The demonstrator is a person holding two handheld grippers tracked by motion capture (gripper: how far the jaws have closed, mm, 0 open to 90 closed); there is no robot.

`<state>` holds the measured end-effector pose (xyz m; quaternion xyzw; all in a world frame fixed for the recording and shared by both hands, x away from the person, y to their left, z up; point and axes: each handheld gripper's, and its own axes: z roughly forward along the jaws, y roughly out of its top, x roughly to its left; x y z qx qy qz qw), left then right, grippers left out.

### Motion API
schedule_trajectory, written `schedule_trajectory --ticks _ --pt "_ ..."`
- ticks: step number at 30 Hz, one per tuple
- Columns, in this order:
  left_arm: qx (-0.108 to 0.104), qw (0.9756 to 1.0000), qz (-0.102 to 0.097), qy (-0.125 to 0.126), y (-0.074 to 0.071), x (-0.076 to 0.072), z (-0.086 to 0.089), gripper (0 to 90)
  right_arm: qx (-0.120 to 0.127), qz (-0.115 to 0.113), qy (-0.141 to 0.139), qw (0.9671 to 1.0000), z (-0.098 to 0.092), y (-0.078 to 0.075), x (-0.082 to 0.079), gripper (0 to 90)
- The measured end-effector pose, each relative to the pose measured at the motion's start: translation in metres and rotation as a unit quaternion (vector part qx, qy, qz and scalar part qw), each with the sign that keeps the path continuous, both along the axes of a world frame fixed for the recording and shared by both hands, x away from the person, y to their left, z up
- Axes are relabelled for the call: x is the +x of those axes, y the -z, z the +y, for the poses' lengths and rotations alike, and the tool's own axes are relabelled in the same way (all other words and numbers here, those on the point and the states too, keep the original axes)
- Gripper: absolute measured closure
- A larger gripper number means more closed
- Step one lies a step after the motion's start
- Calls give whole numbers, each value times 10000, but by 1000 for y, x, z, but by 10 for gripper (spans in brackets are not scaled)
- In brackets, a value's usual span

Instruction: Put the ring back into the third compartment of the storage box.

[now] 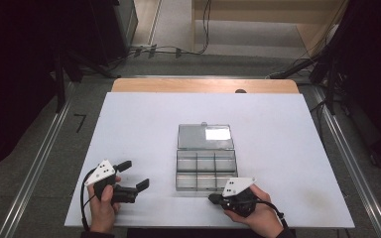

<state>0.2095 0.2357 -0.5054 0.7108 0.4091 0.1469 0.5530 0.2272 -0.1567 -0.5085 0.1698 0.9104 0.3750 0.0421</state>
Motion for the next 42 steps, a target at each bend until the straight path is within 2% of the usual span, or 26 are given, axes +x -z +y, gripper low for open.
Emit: schedule_trajectory --ticks 22,33,42 --pt "11 10000 1 22 0 0 -1 0 445 24 -73 9990 -10 -25 -1 871" --pt "23 10000 0 29 1 1 -1 0 695 97 -4 9975 -17 -35 2 870" --pt "57 10000 2 39 1 1 -3 0 840 48 91 9964 -23 -44 5 870"
